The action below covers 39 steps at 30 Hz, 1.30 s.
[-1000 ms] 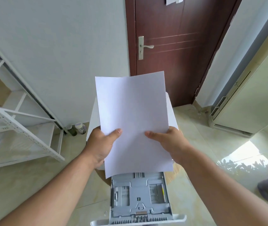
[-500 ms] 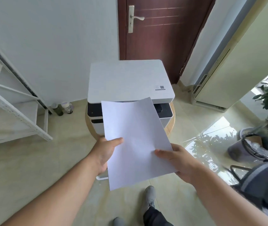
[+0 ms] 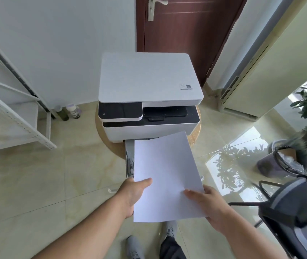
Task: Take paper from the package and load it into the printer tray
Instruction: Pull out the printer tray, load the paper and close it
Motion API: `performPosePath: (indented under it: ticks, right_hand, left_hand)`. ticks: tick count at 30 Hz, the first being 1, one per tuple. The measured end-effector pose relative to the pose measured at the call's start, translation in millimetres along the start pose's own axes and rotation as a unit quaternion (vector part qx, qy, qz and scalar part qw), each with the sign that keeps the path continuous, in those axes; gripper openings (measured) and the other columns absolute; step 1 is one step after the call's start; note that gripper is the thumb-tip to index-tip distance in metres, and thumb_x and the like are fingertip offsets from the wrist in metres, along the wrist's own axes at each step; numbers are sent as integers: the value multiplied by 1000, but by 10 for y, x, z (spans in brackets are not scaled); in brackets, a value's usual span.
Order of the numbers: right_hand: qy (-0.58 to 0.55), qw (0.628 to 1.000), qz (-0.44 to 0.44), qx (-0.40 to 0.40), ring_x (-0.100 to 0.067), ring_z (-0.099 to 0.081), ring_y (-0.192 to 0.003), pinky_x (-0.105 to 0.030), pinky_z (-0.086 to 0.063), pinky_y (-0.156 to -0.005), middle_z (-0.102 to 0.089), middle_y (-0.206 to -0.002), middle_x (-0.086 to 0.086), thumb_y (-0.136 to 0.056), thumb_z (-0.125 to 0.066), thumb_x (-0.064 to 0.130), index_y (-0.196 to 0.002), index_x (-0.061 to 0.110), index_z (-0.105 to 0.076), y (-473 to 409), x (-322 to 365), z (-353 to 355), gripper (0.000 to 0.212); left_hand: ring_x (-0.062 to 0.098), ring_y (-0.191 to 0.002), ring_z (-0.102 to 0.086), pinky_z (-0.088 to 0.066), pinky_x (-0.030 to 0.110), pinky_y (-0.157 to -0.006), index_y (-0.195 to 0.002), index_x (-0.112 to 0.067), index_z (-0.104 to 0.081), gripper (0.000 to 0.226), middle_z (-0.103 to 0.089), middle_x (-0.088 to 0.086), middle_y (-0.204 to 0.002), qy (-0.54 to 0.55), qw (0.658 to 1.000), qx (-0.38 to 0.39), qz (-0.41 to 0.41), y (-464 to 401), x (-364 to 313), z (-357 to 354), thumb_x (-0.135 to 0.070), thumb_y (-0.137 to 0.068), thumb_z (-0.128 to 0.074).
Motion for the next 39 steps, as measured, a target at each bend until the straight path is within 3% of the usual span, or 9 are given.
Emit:
performPosePath:
  ticks: [4, 12, 18, 23, 25, 29, 32, 37, 39]
  right_hand:
    - [9, 999, -26, -18, -40, -77, -104, -47, -60, -92, -83, -104, -13, -69, -77, 25, -111, 7, -78, -183, -149, 28, 45]
    - [35, 996, -76, -26, -37, -77, -105, -44, -62, -85, -84, -104, -11, -66, -76, 27, -111, 11, -77, -544, -286, -3, 48]
    - [35, 993, -110, -18, -31, -78, -97, -35, -60, -72, -83, -105, -10, -64, -76, 28, -111, 13, -76, -764, -263, -8, 50]
    - [50, 989, -140, -22, -33, -77, -105, -41, -64, -81, -81, -112, -11, -63, -77, 31, -115, 14, -74, -953, -264, -27, 55]
    - [60, 987, -148, -24, -34, -76, -105, -44, -65, -85, -80, -113, -12, -62, -77, 31, -117, 14, -74, -1026, -247, -32, 57]
    - [67, 984, -160, -38, -33, -75, -104, -39, -64, -76, -78, -113, -14, -64, -80, 31, -116, 11, -70, -1159, -176, -59, 56]
    - [76, 984, -156, -48, -31, -74, -96, -36, -61, -72, -77, -110, -14, -77, -84, 24, -114, 9, -70, -1268, -111, -83, 42]
    - [96, 982, -144, -78, -26, -69, -82, -31, -60, -61, -72, -97, -11, -94, -68, 14, -102, 9, -69, -1322, -9, -83, 9]
    - [110, 980, -133, -99, -27, -62, -76, -29, -60, -55, -64, -90, -12, -94, -59, 7, -93, 6, -67, -1289, 14, -55, 8]
  left_hand:
    - [26, -114, -67, -52, 44, -107, -117, -17, -60, 41, -71, -2, -112, -36, 999, -20, 5, 6, 135, -58, -37, -89, -81]
    - [30, -114, -71, -57, 52, -102, -133, -20, -62, 87, -73, 1, -126, -54, 997, -44, 34, -383, 332, 16, -60, -59, -84]
    - [27, -119, -70, -55, 51, -104, -136, -23, -63, 92, -73, -3, -130, -39, 997, -57, 32, -799, 528, 106, -65, -57, -84]
    - [28, -114, -72, -58, 50, -101, -128, -21, -68, 72, -77, -2, -123, -28, 997, -62, 48, -748, 371, 54, -54, -66, -84]
    - [27, -111, -74, -58, 49, -102, -124, -20, -71, 53, -79, -1, -120, -24, 997, -56, 54, -726, 334, 41, -43, -78, -83]
    - [27, -103, -77, -61, 35, -76, -120, -19, -71, 25, -82, 1, -111, -14, 995, -45, 84, -713, 358, 41, -24, -96, -73]
    - [27, -104, -76, -61, 31, -63, -121, -19, -69, 21, -79, 5, -118, -7, 996, -44, 82, -711, 346, 29, -15, -101, -65]
    - [27, -105, -76, -64, 34, -66, -126, -19, -65, 24, -76, 3, -123, 7, 996, -62, 64, -776, 293, -7, -15, -102, -63]
    - [26, -102, -75, -65, 34, -66, -123, -19, -65, 22, -76, 3, -121, 13, 996, -67, 59, -787, 261, -45, -14, -102, -63]
Point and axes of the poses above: each hand's wrist, its own y-axis away from the middle knuckle, its own z-axis out of the back of the hand, x = y × z, the point moved 3 cm from there along -y, towards the middle knuckle
